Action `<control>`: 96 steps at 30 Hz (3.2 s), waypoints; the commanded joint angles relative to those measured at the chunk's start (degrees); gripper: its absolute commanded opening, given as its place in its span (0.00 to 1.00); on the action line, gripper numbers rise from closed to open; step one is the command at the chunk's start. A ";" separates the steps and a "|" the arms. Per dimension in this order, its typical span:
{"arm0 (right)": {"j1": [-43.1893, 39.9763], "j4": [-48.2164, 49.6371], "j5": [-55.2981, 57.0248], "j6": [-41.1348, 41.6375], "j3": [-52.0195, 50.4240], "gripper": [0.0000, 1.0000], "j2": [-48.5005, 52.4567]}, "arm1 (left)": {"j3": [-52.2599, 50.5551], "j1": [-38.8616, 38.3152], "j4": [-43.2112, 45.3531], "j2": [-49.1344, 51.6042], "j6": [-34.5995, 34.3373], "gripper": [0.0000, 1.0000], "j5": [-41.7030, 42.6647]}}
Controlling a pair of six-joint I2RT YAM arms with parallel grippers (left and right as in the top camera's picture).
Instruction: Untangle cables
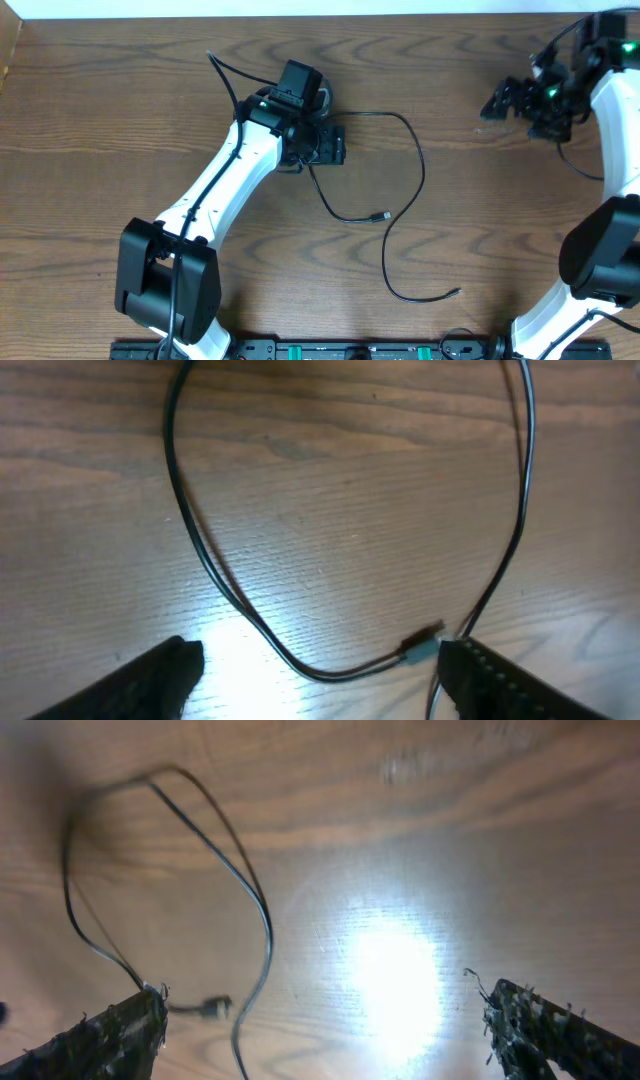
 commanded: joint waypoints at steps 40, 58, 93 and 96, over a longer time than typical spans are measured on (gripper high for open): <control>46.45 16.70 22.56 57.70 -19.28 0.71 -1.05 | 0.52 23.02 -7.72 -16.00 2.82 0.85 -1.42; 47.17 21.86 18.60 62.51 -30.05 0.72 -1.05 | 0.50 23.02 -8.98 -16.00 2.84 0.85 -1.42; 34.93 24.57 14.53 23.54 -18.95 0.01 -1.09 | 0.50 23.02 -9.62 -16.00 2.84 0.85 -1.42; 32.63 20.06 14.51 19.78 -14.62 0.01 -1.18 | 0.50 23.02 -9.62 -15.98 2.84 0.85 -1.42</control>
